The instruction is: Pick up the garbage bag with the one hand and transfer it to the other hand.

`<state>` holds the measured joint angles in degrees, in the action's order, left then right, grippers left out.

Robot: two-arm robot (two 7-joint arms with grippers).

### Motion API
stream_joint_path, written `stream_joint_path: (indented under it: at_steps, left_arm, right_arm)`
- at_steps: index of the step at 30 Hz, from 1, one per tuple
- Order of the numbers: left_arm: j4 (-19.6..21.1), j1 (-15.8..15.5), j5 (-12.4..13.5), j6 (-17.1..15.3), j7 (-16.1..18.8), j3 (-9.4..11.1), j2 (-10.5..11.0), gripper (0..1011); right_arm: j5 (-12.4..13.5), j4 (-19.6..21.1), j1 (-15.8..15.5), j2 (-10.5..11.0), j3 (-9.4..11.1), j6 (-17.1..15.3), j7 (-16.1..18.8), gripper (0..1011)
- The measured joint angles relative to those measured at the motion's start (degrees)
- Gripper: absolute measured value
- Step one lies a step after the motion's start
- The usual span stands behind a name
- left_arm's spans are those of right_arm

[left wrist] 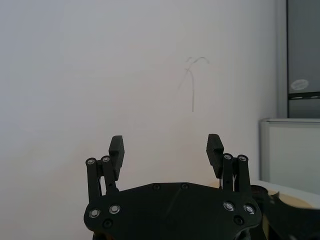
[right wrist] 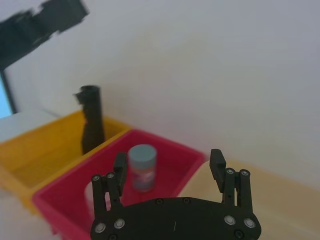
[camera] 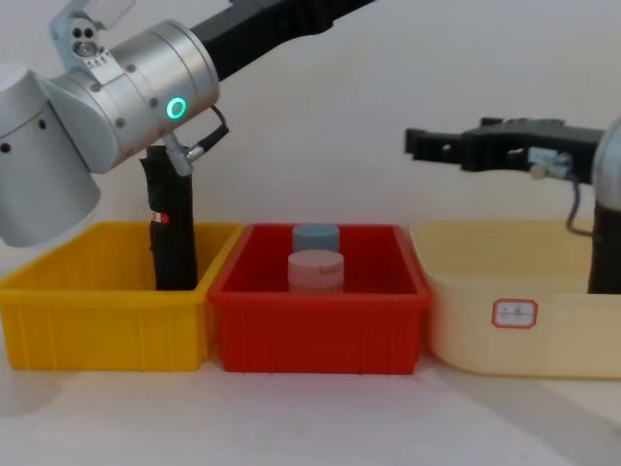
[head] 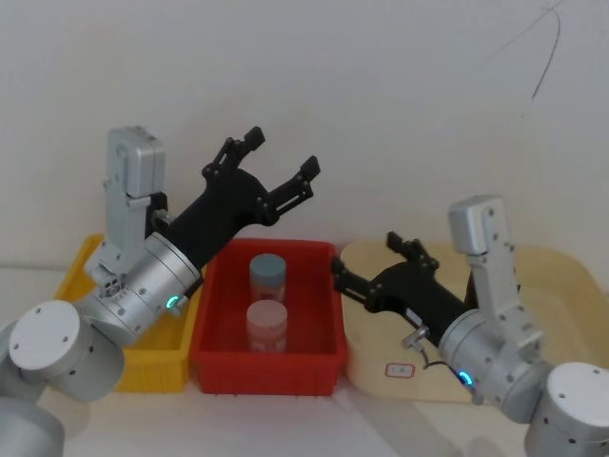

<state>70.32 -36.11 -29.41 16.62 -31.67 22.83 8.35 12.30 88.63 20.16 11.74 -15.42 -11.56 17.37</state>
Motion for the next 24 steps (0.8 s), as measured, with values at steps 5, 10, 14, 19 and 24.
stream_joint_path:
  at_steps: [5, 10, 14, 19, 24]
  left_arm:
    - [1.0, 0.5, 0.9, 0.2, 1.1, -0.7, 0.5, 1000]
    - [1.9, 0.8, 1.7, 0.2, 2.0, -1.2, 0.9, 1000]
    - [2.4, 1.0, 2.1, 0.2, 2.5, -1.5, 1.2, 1000]
    - [2.8, 1.1, 2.6, 0.3, 3.0, -1.8, 1.4, 1001]
    - [3.1, 1.3, 2.9, 0.3, 3.3, -2.0, 1.5, 1000]
  right_arm:
    - [0.2, -0.7, 0.3, -0.3, -2.2, -0.7, 1.4, 1001]
    - [0.3, -1.4, 0.7, -0.6, -3.7, -1.1, 2.4, 1001]
    - [0.4, -2.0, 1.2, -0.9, -5.2, -1.4, 3.3, 1001]
    - [0.4, -2.7, 1.9, -1.1, -6.6, -1.8, 4.1, 1001]
    - [0.0, -3.8, 3.0, -1.2, -8.3, -2.6, 4.9, 1001]
